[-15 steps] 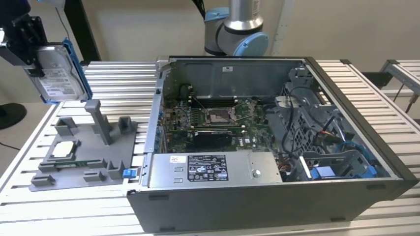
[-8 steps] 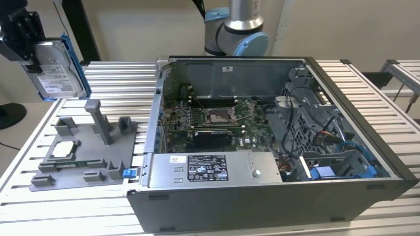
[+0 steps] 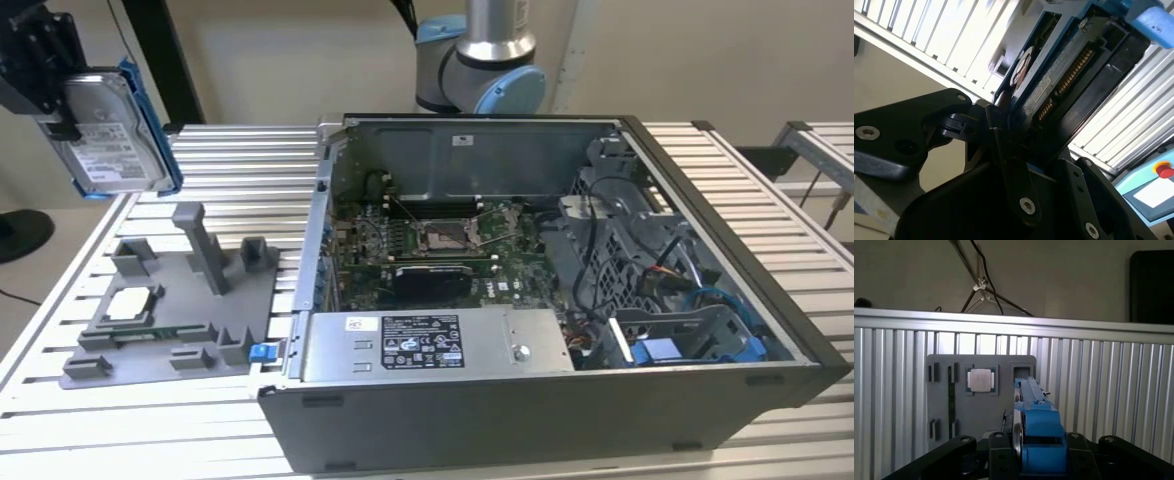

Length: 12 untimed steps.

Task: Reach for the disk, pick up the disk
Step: 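Pick up the disk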

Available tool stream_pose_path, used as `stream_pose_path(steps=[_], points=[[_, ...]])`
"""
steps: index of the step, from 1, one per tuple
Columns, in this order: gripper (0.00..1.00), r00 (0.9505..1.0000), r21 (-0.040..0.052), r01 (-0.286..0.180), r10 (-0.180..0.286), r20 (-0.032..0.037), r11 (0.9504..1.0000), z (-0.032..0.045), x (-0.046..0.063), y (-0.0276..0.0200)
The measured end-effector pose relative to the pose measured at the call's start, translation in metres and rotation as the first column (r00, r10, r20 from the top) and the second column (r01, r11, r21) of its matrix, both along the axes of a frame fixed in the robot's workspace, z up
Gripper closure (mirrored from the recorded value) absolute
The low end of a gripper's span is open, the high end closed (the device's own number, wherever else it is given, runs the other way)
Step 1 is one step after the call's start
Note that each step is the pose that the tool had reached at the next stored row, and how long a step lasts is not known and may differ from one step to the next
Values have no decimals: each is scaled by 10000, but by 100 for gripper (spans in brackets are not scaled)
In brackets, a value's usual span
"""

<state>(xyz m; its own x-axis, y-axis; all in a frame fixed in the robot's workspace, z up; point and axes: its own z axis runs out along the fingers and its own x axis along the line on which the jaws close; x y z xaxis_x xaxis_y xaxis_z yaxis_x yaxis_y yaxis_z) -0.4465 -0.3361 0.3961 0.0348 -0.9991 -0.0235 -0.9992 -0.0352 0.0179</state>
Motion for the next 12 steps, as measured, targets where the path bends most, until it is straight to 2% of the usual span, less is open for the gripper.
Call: stream_pose_path(steps=[12], points=[[100, 10000, 0, 0, 0, 0, 10000, 170, 0, 0]])
